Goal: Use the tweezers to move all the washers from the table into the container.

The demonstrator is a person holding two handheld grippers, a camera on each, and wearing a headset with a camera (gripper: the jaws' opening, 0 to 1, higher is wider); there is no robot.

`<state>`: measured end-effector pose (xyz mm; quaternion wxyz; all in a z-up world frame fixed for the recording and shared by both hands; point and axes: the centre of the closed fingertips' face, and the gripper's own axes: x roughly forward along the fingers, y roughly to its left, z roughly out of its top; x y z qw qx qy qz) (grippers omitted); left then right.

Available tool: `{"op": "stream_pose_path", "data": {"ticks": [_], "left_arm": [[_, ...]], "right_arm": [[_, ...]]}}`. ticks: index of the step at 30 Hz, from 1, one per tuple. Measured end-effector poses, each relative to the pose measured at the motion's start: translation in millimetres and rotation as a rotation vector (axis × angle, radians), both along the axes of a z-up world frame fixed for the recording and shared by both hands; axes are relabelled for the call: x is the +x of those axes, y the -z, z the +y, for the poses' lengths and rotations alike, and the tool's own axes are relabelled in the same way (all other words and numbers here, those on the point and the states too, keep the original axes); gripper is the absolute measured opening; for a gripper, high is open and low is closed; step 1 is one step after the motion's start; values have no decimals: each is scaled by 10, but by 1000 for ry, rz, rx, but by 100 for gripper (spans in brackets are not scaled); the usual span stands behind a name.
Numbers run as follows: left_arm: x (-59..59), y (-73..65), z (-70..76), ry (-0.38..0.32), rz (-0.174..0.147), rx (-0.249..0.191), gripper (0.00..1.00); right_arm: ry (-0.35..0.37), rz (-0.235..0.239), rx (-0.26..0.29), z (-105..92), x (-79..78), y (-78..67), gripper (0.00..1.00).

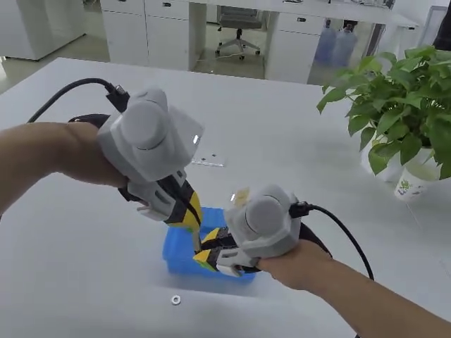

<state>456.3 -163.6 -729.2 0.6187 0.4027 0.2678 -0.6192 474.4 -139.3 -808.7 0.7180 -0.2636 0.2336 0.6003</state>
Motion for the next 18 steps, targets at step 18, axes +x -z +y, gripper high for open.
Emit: {"op": "stream_pose_path", "data": {"ticks": [18], "left_arm": [[-39,-41,76,-9,-8,4,5]], "right_arm": [[-23,-14,0,76,-82,-46,12]]}}
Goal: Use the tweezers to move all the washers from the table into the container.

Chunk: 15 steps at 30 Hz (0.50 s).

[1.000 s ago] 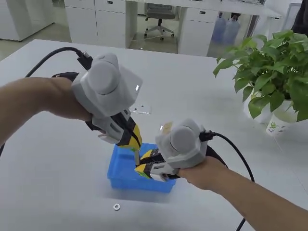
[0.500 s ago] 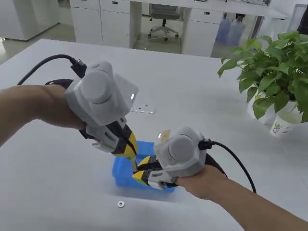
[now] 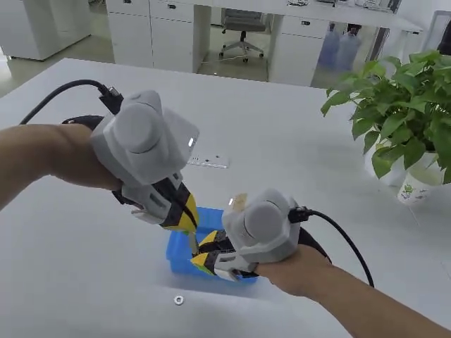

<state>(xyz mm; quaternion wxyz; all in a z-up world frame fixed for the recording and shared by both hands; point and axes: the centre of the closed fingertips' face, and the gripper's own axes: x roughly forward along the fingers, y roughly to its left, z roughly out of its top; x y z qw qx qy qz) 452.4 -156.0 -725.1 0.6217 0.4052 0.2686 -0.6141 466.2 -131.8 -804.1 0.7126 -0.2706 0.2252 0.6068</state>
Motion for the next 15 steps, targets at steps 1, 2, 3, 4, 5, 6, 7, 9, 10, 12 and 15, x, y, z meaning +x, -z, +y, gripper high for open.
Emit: {"op": "stream_pose_path", "data": {"ticks": [1,2,3,4,5,6,7,9,10,12,15], "left_arm": [[-8,0,6,0,1,1,5],[-14,3,16,1,2,1,5],[-17,5,20,0,3,1,5],[-27,10,29,-1,5,3,5],[-29,13,36,-1,4,5,5],[-31,17,47,-1,5,6,5],[-37,20,52,-1,6,6,5],[-53,33,68,-2,8,8,5],[-60,40,76,-3,9,10,5],[-75,56,89,-4,12,11,5],[-108,101,112,-5,19,16,5]], "right_arm": [[-2,0,1,7,-6,3,12],[-4,0,1,18,-17,4,12],[-6,1,1,25,-27,6,12],[-9,1,-1,37,-38,11,12],[-11,1,-1,46,-45,15,12],[-14,5,1,57,-58,18,12],[-14,5,1,63,-67,20,12],[-17,8,2,77,-82,32,12],[-19,10,3,83,-90,39,12],[-21,15,5,96,-114,61,12],[-27,20,3,114,-142,102,12]]}}
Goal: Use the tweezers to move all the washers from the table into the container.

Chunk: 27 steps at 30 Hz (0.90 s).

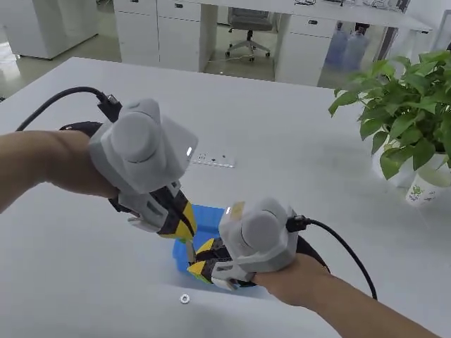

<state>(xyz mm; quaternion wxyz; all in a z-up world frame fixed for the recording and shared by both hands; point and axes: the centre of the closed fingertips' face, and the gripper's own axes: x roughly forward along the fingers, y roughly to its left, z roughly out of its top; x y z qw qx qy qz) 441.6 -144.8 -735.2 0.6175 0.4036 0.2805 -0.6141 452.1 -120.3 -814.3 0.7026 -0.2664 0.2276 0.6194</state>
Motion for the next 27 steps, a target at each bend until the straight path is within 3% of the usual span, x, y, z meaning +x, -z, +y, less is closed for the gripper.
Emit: {"op": "stream_pose_path", "data": {"ticks": [27], "left_arm": [[-166,313,31,1,57,28,5]], "right_arm": [[-6,69,5,67,-189,319,12]]}}
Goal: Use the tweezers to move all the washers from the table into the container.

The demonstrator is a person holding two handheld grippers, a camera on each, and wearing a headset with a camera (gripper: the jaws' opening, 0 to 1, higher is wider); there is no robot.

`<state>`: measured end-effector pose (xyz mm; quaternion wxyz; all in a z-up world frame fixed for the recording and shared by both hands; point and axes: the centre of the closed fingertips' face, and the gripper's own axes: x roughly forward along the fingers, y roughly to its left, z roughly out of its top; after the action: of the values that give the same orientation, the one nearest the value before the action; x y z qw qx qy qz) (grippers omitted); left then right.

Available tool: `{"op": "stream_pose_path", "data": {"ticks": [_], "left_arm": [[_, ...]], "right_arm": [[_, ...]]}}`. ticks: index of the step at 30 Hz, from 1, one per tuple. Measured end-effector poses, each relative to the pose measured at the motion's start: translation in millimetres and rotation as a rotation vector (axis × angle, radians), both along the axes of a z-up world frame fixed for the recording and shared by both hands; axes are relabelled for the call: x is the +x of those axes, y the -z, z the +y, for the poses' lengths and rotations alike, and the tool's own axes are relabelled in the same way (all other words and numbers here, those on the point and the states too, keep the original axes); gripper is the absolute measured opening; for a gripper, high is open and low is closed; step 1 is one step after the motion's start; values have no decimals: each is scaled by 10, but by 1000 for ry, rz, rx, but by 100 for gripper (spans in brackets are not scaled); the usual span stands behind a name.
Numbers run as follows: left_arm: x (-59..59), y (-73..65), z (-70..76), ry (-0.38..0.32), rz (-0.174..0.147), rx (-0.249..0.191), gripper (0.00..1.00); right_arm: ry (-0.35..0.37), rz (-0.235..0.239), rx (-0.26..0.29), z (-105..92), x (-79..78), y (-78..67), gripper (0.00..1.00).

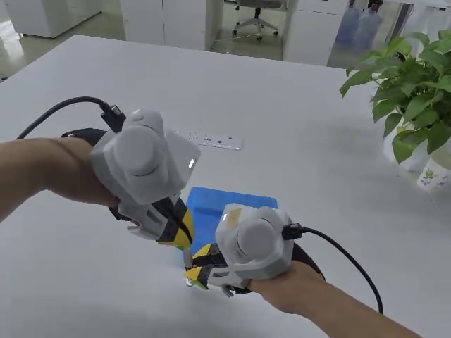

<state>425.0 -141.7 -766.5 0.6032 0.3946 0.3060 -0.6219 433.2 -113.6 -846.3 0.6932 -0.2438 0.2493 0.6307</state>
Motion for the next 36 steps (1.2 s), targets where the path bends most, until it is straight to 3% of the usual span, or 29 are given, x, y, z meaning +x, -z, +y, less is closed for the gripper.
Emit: {"op": "stream_pose_path", "data": {"ticks": [22,36], "left_arm": [[-50,140,-26,0,20,-7,5],[-13,138,-22,-7,10,-9,5]], "right_arm": [[-9,9,-19,4,-75,164,13],[-5,-2,-35,-5,-59,156,13]]}}
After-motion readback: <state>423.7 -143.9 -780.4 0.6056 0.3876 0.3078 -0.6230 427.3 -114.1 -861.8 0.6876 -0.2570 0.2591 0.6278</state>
